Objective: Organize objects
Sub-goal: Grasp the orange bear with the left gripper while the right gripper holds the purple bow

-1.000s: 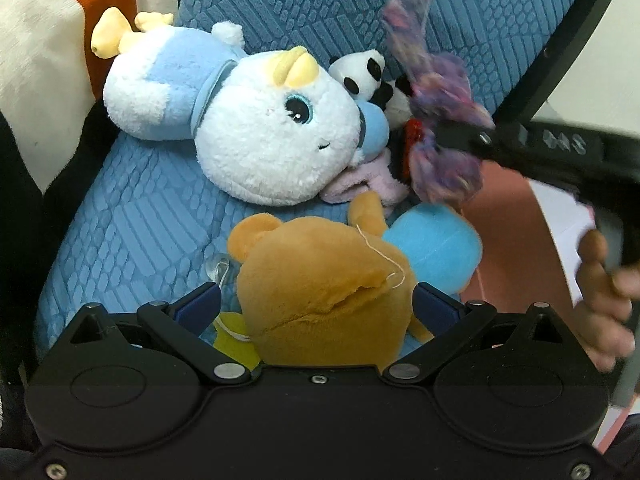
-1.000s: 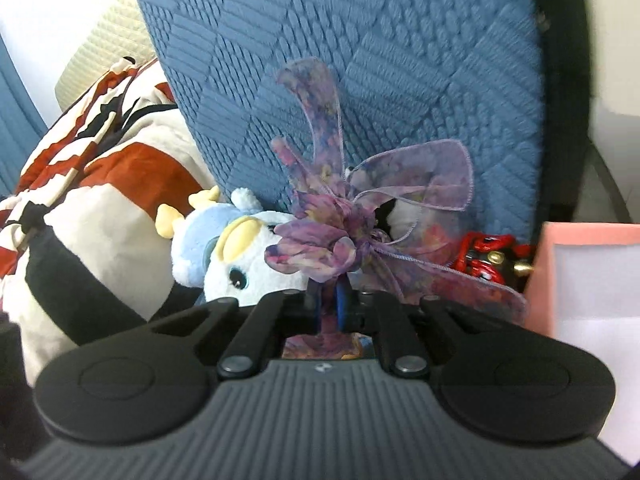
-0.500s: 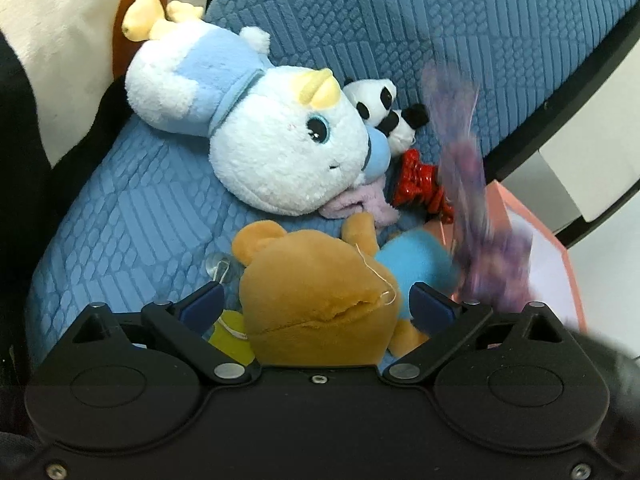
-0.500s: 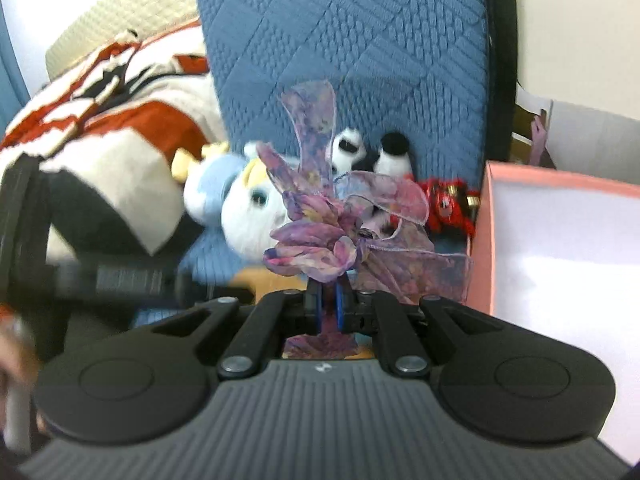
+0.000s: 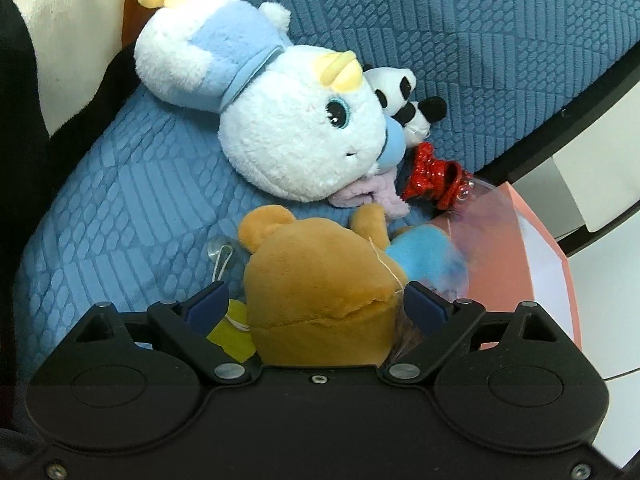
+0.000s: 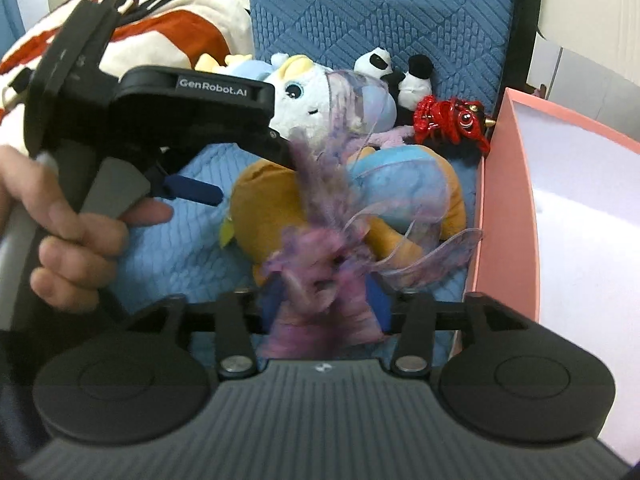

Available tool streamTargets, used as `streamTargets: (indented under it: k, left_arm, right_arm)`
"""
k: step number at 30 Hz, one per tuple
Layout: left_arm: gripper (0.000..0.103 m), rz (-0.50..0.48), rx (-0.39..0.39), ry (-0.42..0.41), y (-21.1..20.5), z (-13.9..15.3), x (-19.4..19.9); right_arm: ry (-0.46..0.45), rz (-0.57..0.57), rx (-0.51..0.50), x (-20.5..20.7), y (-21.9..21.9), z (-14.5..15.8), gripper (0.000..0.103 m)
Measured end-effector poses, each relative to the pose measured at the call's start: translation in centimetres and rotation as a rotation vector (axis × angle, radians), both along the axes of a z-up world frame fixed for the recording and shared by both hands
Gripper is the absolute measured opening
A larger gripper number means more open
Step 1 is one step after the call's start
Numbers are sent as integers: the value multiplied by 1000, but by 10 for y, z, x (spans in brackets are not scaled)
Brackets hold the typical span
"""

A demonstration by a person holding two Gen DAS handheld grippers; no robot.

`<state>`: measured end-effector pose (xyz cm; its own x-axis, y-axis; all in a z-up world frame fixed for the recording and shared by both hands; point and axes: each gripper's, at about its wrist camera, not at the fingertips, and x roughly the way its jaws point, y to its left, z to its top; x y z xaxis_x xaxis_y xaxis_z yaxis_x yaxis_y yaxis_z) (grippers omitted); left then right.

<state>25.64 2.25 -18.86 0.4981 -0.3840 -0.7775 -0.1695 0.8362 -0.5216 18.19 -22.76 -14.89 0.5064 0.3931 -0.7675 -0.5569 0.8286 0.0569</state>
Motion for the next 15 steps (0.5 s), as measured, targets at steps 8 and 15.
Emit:
streamTargets:
  k: [8,15]
  left_arm:
    - [93,-13,9,10,-3,-2,6]
    - [94,-26,-15,44,-9,-11,12]
  right_arm:
    - [33,6,-43,12,9,-20,71]
    - [139,9,-19,26,23,-43,71]
